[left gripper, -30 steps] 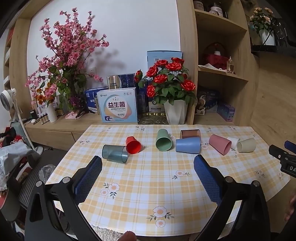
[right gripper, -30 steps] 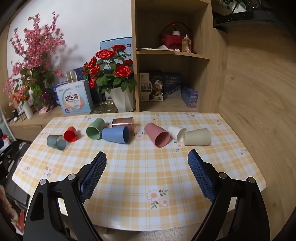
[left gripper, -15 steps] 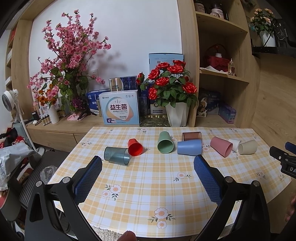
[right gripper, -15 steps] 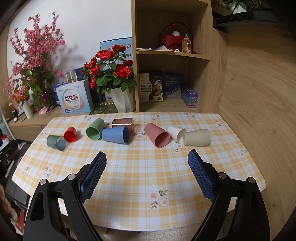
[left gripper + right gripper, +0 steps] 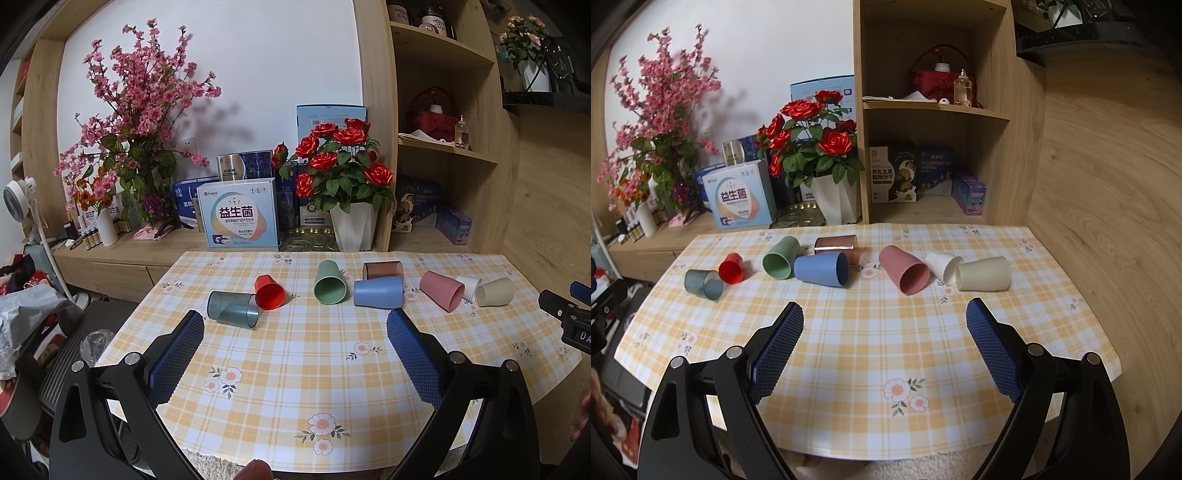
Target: Flip cup upside down
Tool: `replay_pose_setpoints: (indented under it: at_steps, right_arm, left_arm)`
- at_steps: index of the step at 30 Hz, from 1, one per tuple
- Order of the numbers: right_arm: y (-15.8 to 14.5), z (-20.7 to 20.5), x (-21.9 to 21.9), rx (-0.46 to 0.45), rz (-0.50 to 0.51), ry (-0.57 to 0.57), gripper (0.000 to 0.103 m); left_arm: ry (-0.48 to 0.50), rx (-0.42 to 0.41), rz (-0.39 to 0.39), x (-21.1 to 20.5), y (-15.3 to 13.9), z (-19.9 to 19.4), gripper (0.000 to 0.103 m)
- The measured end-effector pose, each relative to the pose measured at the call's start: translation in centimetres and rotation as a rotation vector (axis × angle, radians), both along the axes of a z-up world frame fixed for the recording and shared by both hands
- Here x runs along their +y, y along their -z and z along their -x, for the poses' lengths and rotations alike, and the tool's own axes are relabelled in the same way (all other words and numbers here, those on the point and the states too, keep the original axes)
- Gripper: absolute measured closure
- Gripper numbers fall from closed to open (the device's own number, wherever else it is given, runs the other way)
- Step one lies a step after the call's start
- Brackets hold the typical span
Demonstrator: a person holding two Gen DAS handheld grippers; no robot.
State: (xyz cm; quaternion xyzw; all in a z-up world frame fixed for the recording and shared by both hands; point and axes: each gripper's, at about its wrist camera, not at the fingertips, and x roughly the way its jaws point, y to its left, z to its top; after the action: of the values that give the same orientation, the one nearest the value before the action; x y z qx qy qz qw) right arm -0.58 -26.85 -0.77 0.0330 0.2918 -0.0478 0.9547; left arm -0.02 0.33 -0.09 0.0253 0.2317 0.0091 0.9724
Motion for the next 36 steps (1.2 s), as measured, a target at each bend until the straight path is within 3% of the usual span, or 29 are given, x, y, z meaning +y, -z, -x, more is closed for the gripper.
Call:
replay_pose_setpoints:
  at_steps: [36]
  right_arm:
    - [0.7,0.3,0.2,0.010,-0.009,-0.006,0.016]
  left_arm:
    - [-0.002,0.023,0.007,-0.2,1.0,0.0,0.006]
